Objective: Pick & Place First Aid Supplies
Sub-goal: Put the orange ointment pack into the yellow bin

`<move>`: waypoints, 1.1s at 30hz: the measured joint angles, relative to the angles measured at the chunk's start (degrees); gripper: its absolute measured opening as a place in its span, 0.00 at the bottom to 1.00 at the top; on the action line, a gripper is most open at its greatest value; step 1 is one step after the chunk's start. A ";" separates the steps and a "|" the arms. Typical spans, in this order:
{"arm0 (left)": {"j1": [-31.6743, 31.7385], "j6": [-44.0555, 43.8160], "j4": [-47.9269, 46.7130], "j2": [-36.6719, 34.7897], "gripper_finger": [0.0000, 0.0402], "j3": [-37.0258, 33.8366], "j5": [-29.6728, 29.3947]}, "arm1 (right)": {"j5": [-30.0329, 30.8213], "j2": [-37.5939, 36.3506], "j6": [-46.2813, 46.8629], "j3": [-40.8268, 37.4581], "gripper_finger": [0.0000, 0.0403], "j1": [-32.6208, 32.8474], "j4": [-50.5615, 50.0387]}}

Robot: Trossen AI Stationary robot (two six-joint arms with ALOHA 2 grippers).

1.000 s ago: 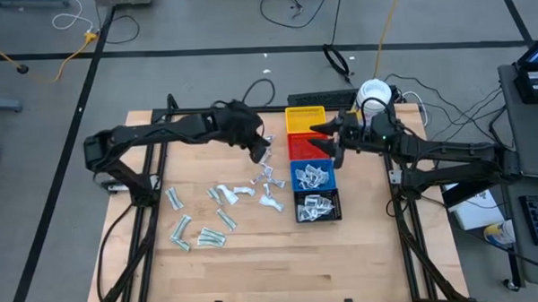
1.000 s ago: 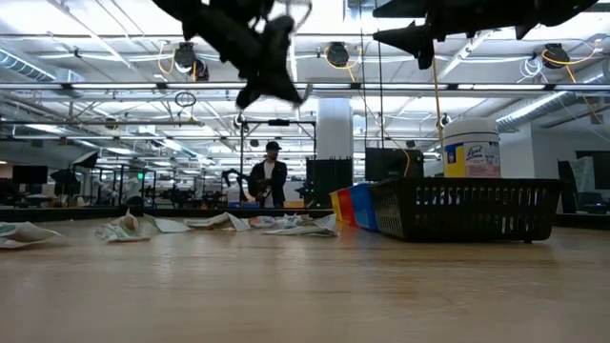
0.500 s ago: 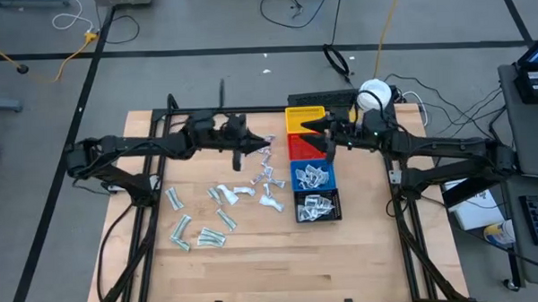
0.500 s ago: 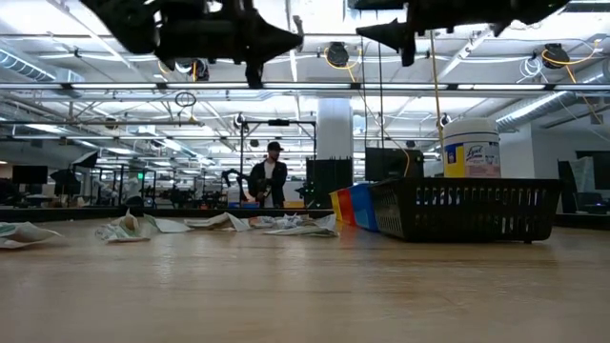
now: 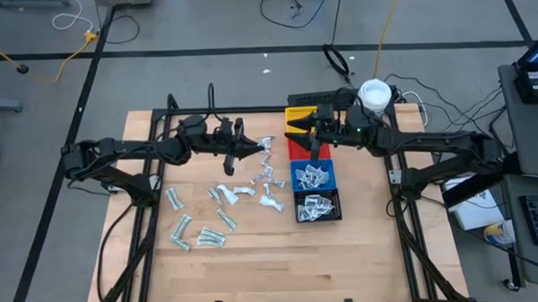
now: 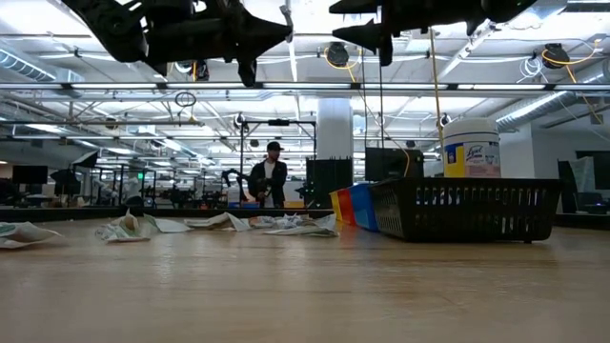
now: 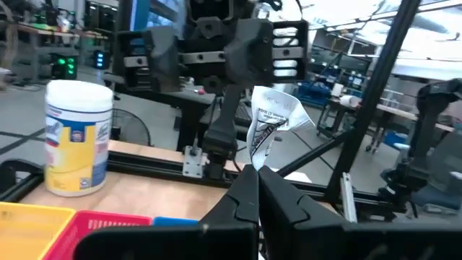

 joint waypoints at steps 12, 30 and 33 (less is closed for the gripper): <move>-1.38 8.72 -18.71 3.59 0.00 15.31 -2.39 | -0.20 0.10 -1.69 0.00 0.52 0.13 -0.43; -2.18 5.88 -22.09 11.50 0.00 24.16 -5.14 | -2.98 0.10 -5.61 0.00 0.45 2.31 0.48; -2.17 5.89 -22.09 11.50 0.00 24.16 -5.14 | -2.99 0.10 -5.74 0.00 0.34 2.31 0.50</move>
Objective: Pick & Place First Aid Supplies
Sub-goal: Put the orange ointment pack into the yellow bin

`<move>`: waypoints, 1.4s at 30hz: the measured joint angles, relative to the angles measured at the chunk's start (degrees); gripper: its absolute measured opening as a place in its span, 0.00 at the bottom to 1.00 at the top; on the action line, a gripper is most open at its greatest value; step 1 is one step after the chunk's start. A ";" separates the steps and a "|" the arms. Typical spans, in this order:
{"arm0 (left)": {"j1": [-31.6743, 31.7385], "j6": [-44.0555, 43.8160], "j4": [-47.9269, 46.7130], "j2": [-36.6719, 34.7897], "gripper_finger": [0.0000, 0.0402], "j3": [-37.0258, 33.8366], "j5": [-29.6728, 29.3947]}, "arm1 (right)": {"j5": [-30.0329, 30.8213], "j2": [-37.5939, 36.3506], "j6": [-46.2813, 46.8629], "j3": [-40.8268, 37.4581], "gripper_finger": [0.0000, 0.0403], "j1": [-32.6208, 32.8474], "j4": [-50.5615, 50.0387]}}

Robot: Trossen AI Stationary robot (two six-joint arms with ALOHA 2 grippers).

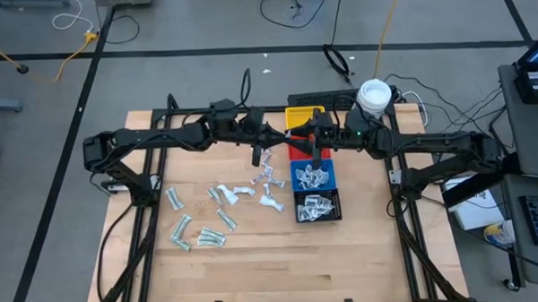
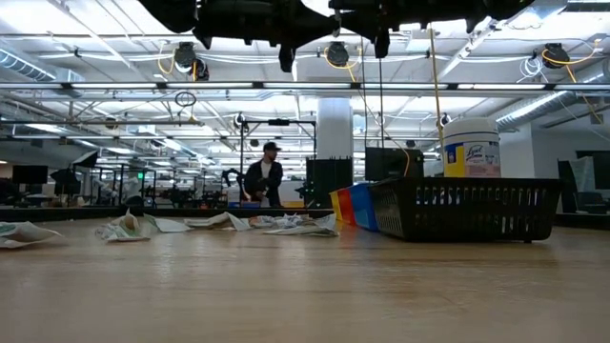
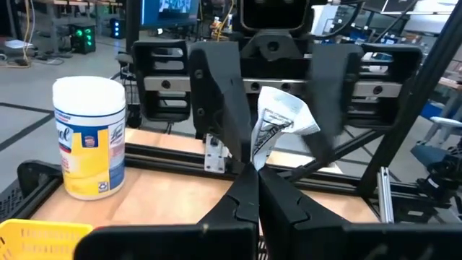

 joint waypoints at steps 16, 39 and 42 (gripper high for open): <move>0.14 -9.55 -2.89 0.00 0.12 0.00 -0.19 | -1.00 -0.46 -3.04 0.49 0.00 -1.41 -5.69; 2.22 -22.28 -8.23 -0.04 0.52 0.00 16.71 | -4.52 19.68 -31.14 31.73 0.00 -25.86 -52.99; 2.42 -22.28 -9.11 -0.09 0.52 0.00 16.94 | -4.46 22.24 -32.01 31.29 0.00 -28.21 -52.75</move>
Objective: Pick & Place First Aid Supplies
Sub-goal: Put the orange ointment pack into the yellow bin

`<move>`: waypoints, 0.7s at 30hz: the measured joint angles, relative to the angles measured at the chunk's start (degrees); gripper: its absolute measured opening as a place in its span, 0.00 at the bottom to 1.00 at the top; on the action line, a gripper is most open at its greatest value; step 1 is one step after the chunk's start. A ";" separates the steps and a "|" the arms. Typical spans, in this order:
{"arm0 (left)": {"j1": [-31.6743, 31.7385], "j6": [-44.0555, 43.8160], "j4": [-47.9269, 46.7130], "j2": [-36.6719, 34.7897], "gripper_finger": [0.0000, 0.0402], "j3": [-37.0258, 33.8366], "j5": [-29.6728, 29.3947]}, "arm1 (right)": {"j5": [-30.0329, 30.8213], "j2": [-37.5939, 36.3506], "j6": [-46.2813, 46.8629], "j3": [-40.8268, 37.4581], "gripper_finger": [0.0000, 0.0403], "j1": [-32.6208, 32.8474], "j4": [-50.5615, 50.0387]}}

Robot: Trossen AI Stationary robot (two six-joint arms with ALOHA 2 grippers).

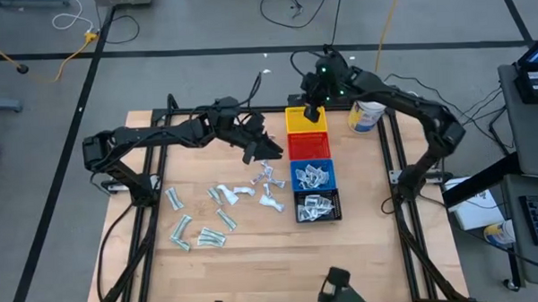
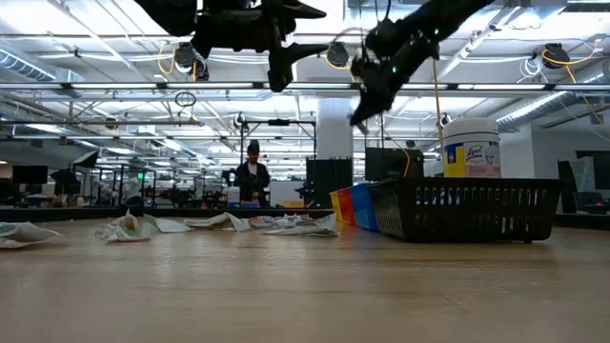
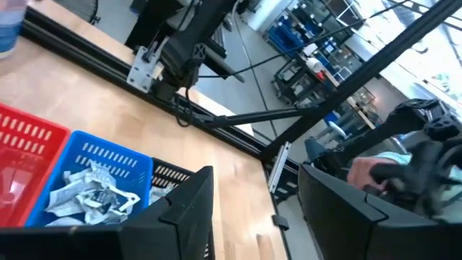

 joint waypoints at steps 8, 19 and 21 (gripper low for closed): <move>0.35 0.42 -0.75 0.00 0.52 0.00 0.00 | 3.07 9.18 -5.34 -1.37 0.00 -0.32 -0.39; 0.39 -0.74 -5.02 0.00 0.52 0.00 -0.02 | 8.96 14.21 -8.93 -1.37 0.14 0.58 1.73; 0.39 -0.74 -5.18 0.00 0.52 0.00 -0.04 | 8.98 14.17 -8.93 -1.37 0.22 0.51 2.02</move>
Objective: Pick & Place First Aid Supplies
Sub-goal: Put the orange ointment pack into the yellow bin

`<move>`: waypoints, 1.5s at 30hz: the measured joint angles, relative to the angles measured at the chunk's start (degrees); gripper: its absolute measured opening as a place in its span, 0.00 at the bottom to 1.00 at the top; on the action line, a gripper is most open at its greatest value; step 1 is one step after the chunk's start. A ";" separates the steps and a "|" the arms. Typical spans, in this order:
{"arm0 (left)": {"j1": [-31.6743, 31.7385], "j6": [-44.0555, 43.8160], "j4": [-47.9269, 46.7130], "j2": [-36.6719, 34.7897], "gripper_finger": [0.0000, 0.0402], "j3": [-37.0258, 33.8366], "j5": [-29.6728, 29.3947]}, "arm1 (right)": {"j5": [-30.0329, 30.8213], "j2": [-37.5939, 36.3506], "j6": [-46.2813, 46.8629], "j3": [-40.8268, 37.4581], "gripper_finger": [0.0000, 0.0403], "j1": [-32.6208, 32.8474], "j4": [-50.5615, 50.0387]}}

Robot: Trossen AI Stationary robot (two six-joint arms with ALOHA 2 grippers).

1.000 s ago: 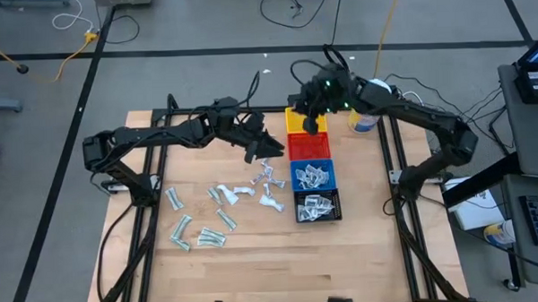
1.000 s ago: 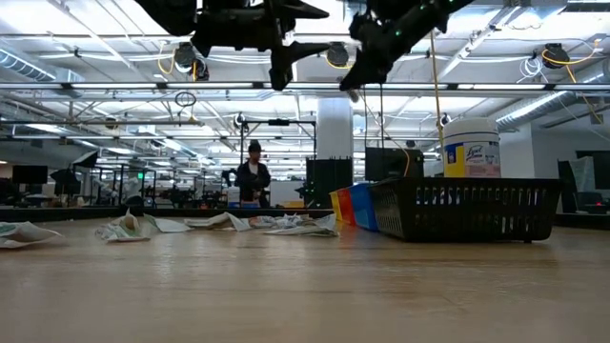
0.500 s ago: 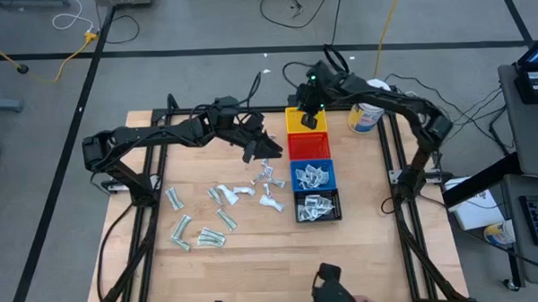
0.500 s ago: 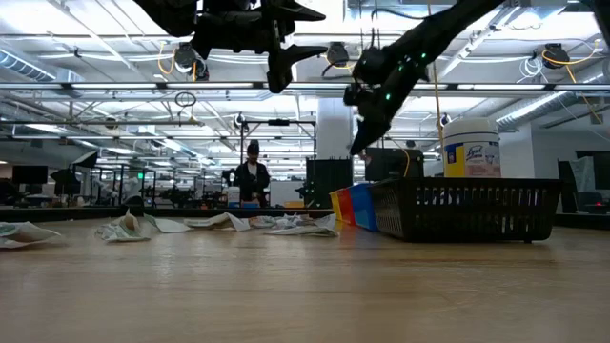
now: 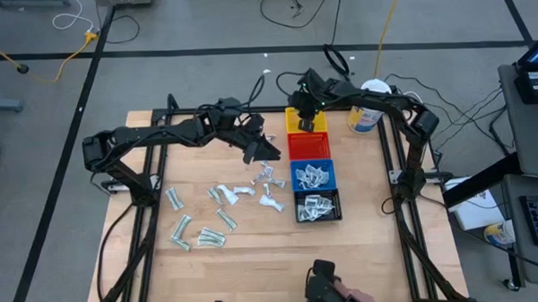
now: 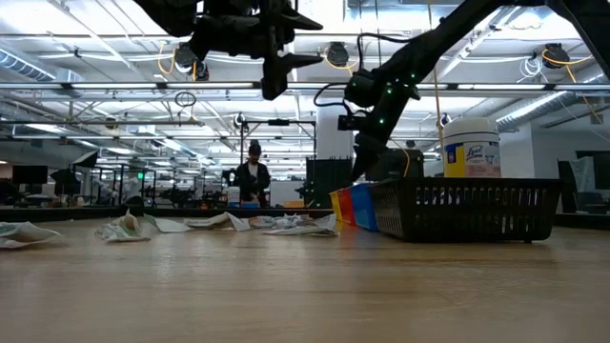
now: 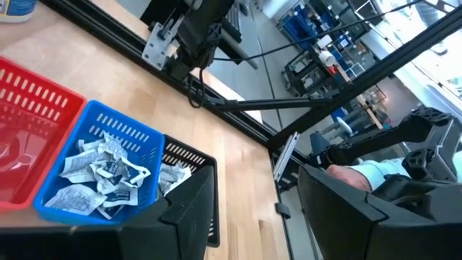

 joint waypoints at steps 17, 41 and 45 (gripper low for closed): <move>1.29 0.59 -14.96 0.00 0.52 -0.02 -1.62 | -0.24 -6.67 9.48 -0.04 0.55 4.65 0.89; -9.44 7.65 -36.21 1.33 0.52 -0.03 -42.45 | 0.00 -27.37 21.20 -0.04 0.56 9.65 6.59; -10.05 6.52 -35.70 5.16 0.52 -0.04 -42.63 | -0.04 -28.12 21.58 -0.04 0.56 10.39 6.90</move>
